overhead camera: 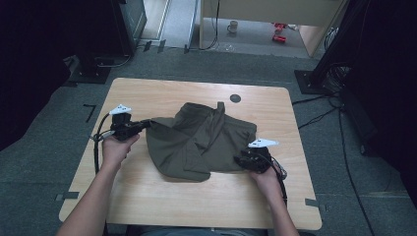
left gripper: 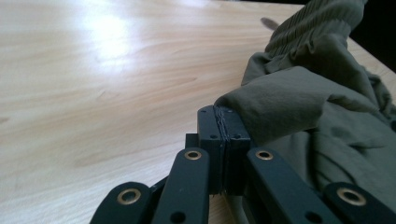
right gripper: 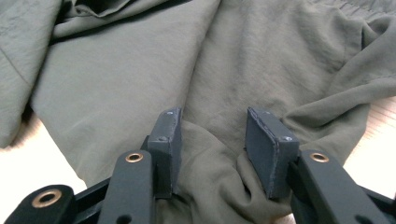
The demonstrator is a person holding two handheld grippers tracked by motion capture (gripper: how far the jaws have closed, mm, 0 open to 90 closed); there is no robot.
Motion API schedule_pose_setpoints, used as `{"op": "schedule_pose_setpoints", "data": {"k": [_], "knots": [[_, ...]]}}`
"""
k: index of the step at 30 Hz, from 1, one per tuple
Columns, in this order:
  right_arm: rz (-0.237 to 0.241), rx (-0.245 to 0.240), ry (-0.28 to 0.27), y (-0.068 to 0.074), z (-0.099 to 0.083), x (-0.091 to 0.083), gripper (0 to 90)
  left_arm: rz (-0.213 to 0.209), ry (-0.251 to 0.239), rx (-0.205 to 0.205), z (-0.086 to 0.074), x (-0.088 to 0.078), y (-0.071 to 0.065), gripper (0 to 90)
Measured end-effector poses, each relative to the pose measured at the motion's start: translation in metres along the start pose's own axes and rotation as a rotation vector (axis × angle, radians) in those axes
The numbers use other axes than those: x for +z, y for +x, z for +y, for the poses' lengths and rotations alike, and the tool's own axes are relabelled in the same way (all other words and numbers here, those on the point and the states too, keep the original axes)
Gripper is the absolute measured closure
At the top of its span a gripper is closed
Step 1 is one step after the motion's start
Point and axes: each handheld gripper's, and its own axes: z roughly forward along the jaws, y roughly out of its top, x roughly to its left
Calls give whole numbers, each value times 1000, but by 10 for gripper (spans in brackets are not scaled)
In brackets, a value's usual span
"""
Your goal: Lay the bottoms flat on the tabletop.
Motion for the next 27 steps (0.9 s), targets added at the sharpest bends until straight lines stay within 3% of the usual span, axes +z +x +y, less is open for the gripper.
{"op": "schedule_pose_setpoints", "data": {"k": [6, 12, 15, 19, 22, 27], "knots": [[2, 9, -1, -3, 2, 2, 559, 22, 57, -63, -11, 9, 17, 888], [-6, -7, 1, -4, 5, 4, 558, 59, 96, -52, -19, 13, 20, 876], [-15, -15, -2, -4, 5, 5, 557, 86, 100, -35, -21, 11, 21, 821], [-18, -8, -4, -4, 7, 6, 549, 103, 61, -24, -20, -1, 22, 730], [-21, 4, 29, -2, 14, 6, 528, 102, 31, 0, -18, -9, 17, 676], [5, -4, -45, 7, 22, 2, 522, 94, -1, 33, -14, -21, 3, 613]]}}
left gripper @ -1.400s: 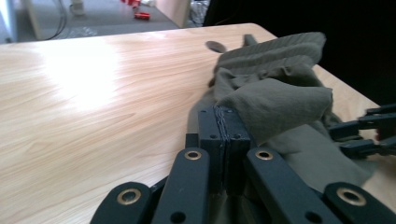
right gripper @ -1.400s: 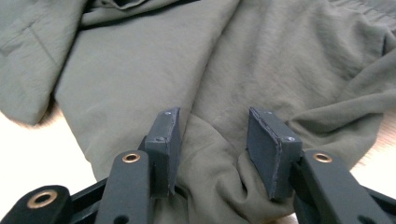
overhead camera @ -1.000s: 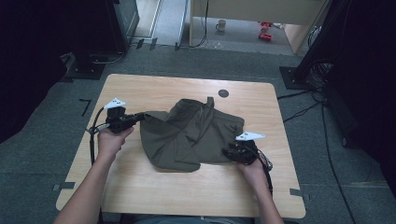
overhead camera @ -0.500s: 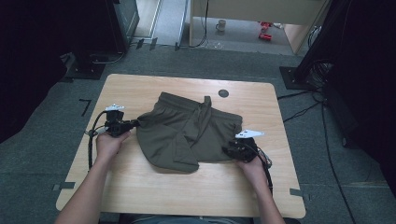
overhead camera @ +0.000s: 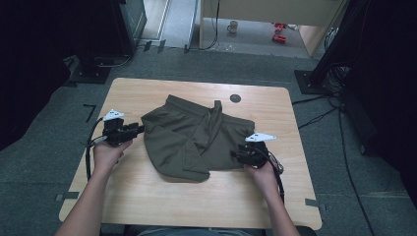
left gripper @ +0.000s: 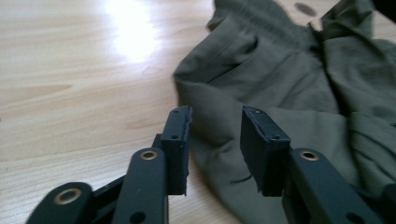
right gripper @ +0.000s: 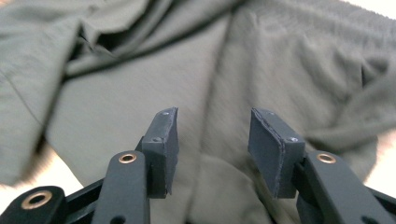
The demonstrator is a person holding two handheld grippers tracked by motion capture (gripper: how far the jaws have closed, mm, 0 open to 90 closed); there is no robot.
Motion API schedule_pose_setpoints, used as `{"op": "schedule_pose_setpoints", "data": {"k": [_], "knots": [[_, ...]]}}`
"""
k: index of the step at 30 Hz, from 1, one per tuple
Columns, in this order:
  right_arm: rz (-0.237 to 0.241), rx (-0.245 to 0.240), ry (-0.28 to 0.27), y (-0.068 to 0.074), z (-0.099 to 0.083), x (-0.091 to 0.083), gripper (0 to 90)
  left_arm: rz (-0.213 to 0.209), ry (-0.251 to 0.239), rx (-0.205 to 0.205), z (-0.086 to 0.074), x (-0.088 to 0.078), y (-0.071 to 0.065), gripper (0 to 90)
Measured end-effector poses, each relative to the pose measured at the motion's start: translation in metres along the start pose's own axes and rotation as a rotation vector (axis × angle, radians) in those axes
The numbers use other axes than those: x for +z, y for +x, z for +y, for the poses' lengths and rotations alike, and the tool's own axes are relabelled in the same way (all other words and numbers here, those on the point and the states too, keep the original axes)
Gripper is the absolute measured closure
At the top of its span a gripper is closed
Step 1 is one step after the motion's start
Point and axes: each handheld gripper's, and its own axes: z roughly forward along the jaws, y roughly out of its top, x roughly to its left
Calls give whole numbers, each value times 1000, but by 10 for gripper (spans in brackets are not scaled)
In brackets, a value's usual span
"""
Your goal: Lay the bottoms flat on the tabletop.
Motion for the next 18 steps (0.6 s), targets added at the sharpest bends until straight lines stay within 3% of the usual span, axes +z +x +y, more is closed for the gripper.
{"op": "schedule_pose_setpoints", "data": {"k": [6, 9, 14, 18], "knots": [[18, -29, -69, 12, 8, 2, 512, -31, 19, 45, 0, -2, -20, 574], [31, -28, -44, 16, 14, 7, 497, -45, 38, 58, -1, 1, -30, 569], [51, -44, -80, 22, 23, 13, 496, -70, 44, 96, -4, 6, -47, 552], [76, -26, -84, 26, 34, 21, 495, -78, 67, 136, -11, 16, -56, 540]]}}
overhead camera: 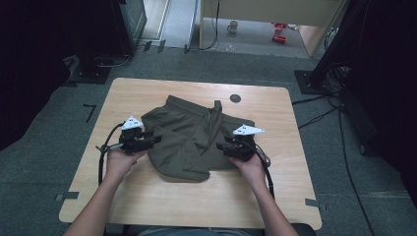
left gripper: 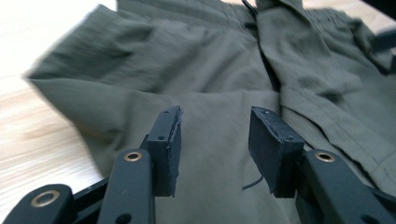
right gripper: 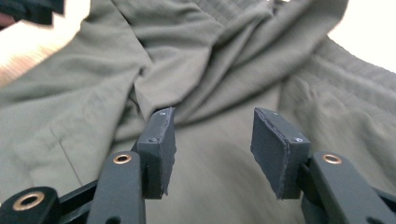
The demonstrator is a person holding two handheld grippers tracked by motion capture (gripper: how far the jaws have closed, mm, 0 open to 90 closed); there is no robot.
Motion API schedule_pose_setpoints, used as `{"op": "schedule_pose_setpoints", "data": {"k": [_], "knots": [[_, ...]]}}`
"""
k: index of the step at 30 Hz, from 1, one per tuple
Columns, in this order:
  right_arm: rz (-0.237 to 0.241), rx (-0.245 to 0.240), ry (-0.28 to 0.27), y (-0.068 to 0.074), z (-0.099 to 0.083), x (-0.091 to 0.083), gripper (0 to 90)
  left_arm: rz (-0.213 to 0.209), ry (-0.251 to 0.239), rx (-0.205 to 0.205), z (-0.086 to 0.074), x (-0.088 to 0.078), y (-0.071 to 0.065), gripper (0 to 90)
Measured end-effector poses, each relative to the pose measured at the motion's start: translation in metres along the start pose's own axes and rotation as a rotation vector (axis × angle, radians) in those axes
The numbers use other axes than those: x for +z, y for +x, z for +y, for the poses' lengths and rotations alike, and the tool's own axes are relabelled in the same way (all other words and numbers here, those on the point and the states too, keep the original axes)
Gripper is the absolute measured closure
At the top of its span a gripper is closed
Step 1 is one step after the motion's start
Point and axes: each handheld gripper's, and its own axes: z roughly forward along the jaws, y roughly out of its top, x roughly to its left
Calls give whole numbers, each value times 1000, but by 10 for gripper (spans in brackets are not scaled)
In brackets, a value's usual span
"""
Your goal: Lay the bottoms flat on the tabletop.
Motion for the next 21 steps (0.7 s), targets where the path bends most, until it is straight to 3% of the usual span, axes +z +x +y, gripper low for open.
{"op": "schedule_pose_setpoints", "data": {"k": [2, 9, 12, 18, 21], "knots": [[-1, -10, -1, 3, 4, 5, 498, 5, 7, 20, -1, 5, -2, 542], [15, 3, 12, 11, 15, 26, 485, -7, -2, 3, -4, 23, 0, 538], [15, 4, 17, 14, 19, 35, 454, 3, 16, 22, -5, 31, -1, 538], [-3, -10, 86, 18, 20, 62, 437, 17, 77, 13, -9, 46, 5, 538], [-22, -14, 115, 18, 17, 71, 471, 20, 91, 6, -10, 48, 8, 541]]}}
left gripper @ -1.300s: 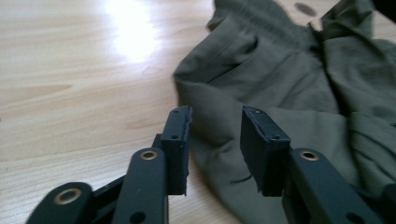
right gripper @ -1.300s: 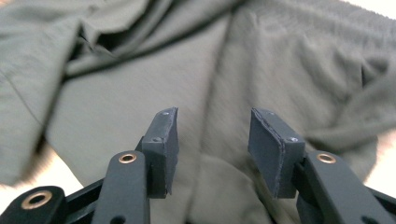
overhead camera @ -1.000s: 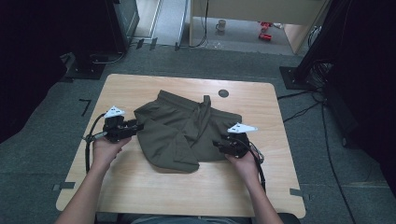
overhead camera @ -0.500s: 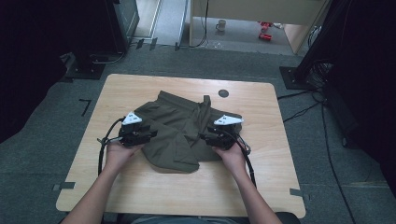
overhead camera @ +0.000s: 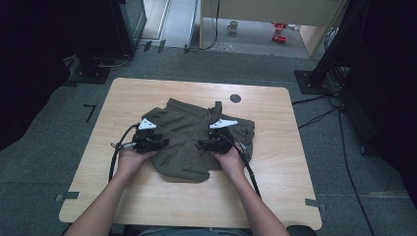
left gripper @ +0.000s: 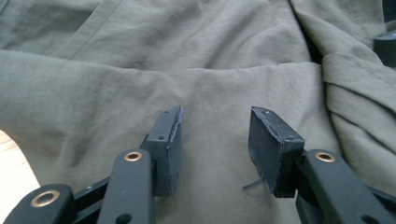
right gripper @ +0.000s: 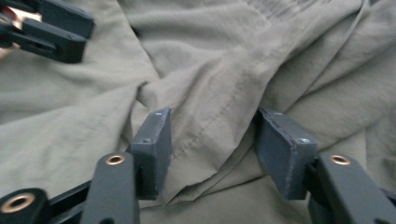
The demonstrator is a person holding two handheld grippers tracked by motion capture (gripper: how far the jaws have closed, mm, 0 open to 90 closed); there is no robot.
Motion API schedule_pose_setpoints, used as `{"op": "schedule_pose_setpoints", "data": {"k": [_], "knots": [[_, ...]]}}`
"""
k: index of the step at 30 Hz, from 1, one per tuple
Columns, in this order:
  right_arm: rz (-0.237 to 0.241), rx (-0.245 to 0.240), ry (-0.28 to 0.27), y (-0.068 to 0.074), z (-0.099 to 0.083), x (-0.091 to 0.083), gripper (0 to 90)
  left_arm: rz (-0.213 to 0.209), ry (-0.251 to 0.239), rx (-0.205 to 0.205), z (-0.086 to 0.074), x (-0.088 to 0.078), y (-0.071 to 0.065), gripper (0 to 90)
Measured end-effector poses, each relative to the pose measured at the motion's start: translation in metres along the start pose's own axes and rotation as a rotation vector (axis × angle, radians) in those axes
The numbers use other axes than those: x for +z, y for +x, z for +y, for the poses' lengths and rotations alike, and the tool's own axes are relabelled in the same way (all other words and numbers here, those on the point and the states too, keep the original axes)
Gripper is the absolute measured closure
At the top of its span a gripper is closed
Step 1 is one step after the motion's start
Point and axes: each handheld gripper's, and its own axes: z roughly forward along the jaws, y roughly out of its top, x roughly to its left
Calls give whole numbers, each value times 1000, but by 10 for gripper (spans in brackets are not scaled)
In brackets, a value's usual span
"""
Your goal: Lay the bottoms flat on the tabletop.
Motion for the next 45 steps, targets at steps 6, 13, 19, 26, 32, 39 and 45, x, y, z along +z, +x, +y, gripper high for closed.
{"op": "schedule_pose_setpoints", "data": {"k": [6, 13, 19, 26, 32, 39, 45], "knots": [[-19, -9, -7, -2, -1, 10, 521, 19, 4, 3, 2, 2, 2, 541], [-64, -80, -20, -8, 13, 28, 587, 48, -1, 9, 5, 4, 4, 531], [-93, -115, -10, -24, 37, 50, 613, 63, 0, 11, 6, 5, 10, 519], [-99, -108, 40, -28, 56, 59, 780, 54, -9, 12, 5, 6, 13, 519], [-100, -100, 36, -21, 64, 43, 881, 58, -8, 17, 5, 6, 13, 519], [-84, -95, -56, -20, 70, -13, 880, 70, -11, 26, 5, 7, 11, 519], [-87, -110, -85, -17, 56, -57, 880, 74, -8, 31, 5, 7, 10, 519]]}}
